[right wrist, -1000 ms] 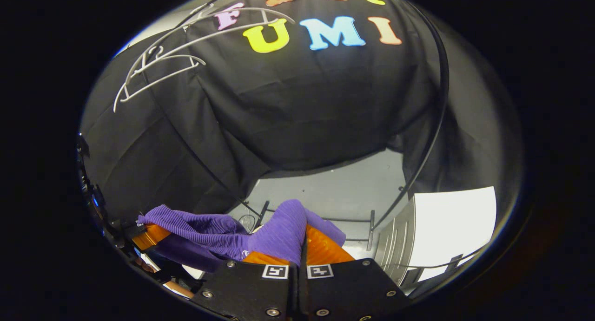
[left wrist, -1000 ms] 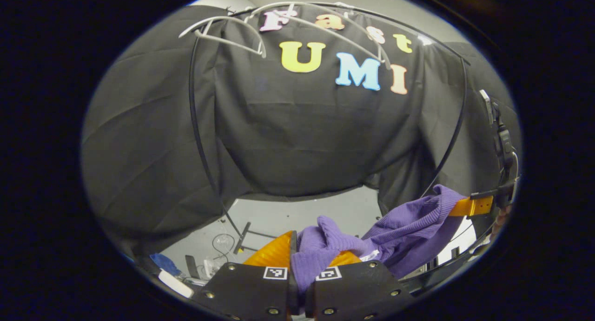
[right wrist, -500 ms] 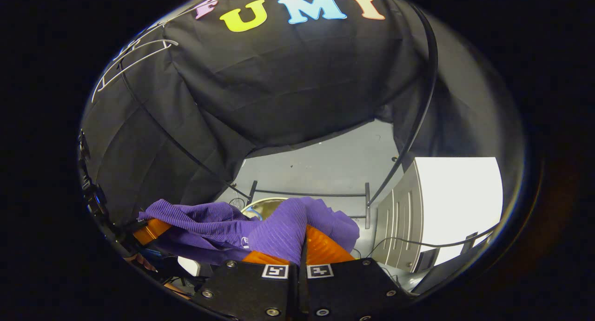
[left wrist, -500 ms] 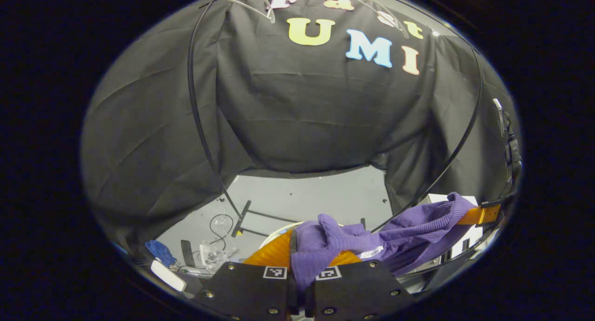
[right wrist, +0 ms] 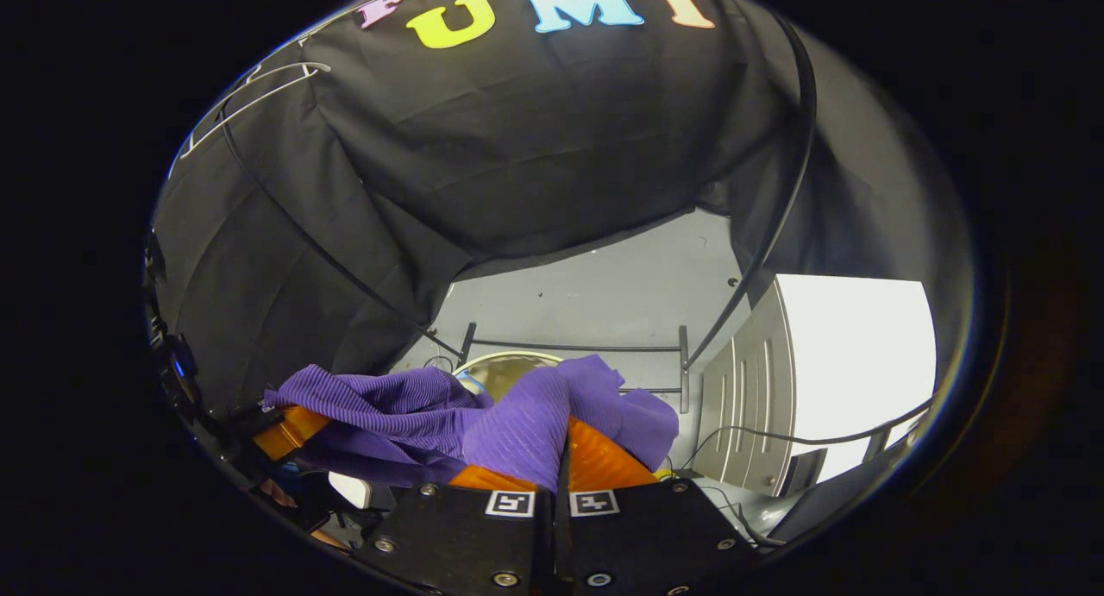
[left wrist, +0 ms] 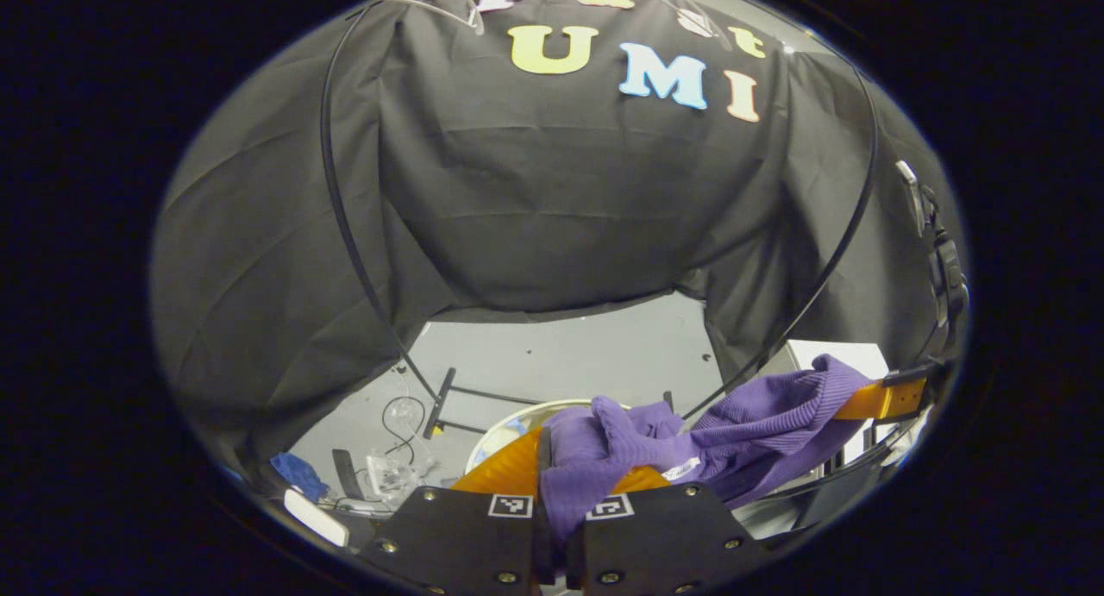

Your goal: Grasp the clothes on the hanger with both hands and then place them into the laundry hamper below.

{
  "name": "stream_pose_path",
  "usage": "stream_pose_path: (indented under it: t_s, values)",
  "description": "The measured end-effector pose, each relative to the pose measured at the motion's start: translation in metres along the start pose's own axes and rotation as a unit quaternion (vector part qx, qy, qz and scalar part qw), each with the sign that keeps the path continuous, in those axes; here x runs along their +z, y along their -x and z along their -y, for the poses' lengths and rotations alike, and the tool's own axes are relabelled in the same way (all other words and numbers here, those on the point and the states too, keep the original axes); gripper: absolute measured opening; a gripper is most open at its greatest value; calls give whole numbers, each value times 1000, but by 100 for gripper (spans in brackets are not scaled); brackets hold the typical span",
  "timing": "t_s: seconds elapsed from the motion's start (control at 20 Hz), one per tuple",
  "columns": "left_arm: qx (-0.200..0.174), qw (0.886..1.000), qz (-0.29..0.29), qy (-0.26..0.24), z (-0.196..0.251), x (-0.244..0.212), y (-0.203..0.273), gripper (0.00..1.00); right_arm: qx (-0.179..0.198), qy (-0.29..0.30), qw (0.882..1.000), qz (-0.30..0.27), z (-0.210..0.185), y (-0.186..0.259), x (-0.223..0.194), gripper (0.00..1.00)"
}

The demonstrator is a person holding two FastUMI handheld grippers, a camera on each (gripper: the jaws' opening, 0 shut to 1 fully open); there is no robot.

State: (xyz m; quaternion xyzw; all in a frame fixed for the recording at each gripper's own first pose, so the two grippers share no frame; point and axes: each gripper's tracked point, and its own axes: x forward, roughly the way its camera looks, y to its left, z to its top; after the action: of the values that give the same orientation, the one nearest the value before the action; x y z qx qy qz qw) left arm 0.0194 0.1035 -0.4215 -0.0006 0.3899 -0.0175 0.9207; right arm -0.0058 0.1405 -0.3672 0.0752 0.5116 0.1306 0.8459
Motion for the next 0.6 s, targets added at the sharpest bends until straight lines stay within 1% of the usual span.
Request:
stream_pose_path:
  t_s: [0.05,0.1,0.15,0.6]
  values:
    - [-4,1000,-1,-4,1,1,0,1,-3,1,1000,0,1,1,-1,1]
    - [-5,1000,-3,-10,1,2,-1,7,-9,2,1000,0,3,2,0,1]
    - [-8,1000,-4,-14,3,3,-2,2,-12,3,1000,0,5,1,0,1]
    - [-15,1000,-20,-10,1,3,-11,2,-18,7,1000,-17,2,2,-6,1]
